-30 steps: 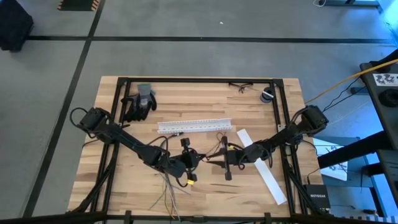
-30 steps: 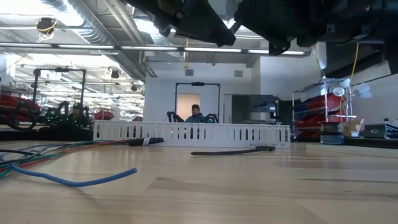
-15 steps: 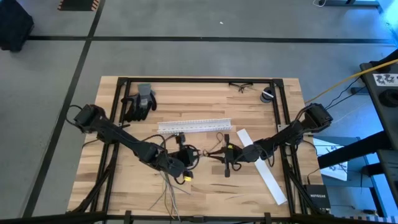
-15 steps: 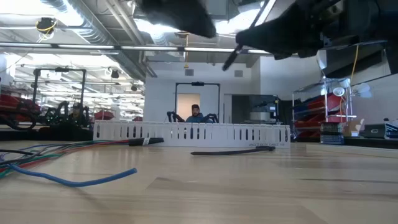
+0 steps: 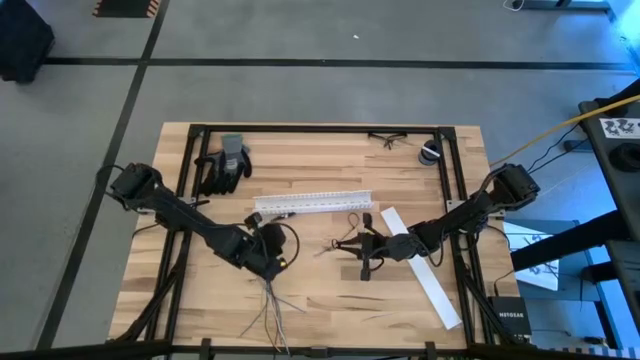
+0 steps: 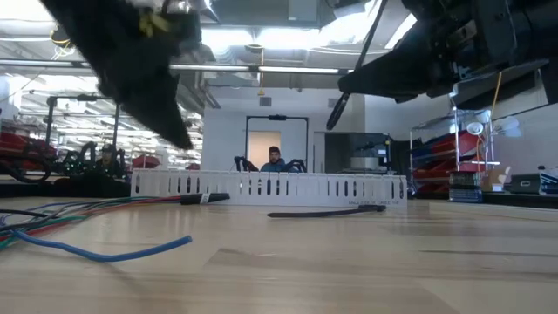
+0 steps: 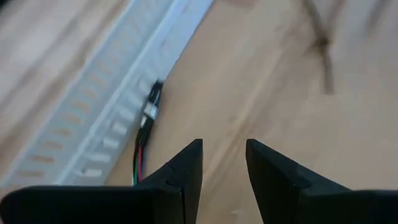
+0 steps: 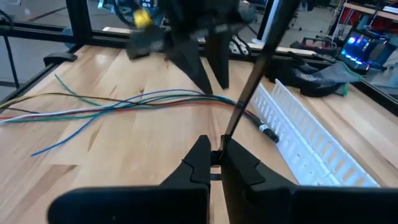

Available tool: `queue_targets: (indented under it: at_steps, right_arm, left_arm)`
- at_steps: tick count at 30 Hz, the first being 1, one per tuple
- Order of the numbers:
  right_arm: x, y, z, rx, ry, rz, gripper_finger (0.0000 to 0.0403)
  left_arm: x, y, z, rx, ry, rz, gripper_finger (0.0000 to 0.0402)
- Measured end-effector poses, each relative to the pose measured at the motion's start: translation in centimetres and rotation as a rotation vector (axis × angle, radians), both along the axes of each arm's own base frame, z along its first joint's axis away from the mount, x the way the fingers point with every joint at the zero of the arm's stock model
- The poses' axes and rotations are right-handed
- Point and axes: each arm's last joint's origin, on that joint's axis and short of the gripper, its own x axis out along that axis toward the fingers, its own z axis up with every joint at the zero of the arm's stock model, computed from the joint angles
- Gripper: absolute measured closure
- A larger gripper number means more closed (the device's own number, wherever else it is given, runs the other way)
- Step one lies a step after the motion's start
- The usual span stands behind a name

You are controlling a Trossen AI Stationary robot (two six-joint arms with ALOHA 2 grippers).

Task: Ziptie cables
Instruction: Wrap the cables together using a black ziptie

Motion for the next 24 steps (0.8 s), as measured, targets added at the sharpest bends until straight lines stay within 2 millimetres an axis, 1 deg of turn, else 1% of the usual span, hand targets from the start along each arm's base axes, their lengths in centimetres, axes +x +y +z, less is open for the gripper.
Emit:
queue_targets:
  at_steps: [3,6,9,13,18,21,24]
  right_arm:
    - [0.0,0.0,0.0,0.004,0.001,0.001,0.0389]
    - [0.0,0.0,-0.1,0.006,0.005,0.001,0.0389]
    - [0.0,0.0,-0.1,0.009,0.006,0.002,0.0389]
    - [-0.1,0.0,-0.1,0.018,0.011,0.000,0.0389]
    - [-0.2,0.0,-0.4,0.037,0.041,0.000,0.0389]
    - [-0.2,0.0,-0.6,0.036,0.055,-0.003,0.0389]
    - [-0.2,0.0,-0.6,0.037,0.053,-0.003,0.0388]
  left_arm:
    - [-0.4,1.3,-1.5,-0.008,0.018,0.041,0.0284]
    - [-0.6,2.7,-2.7,0.020,0.048,0.034,0.0284]
    - [-0.2,4.0,-3.3,0.035,0.053,0.005,0.0284]
    - [-0.2,6.2,-4.2,-0.011,0.105,-0.002,0.0280]
    - [0.0,8.1,-4.5,-0.003,0.139,-0.007,0.0249]
    - [0.4,8.6,-4.4,0.007,0.139,-0.059,0.0229]
    - [0.5,9.0,-4.4,0.031,0.168,-0.102,0.0219]
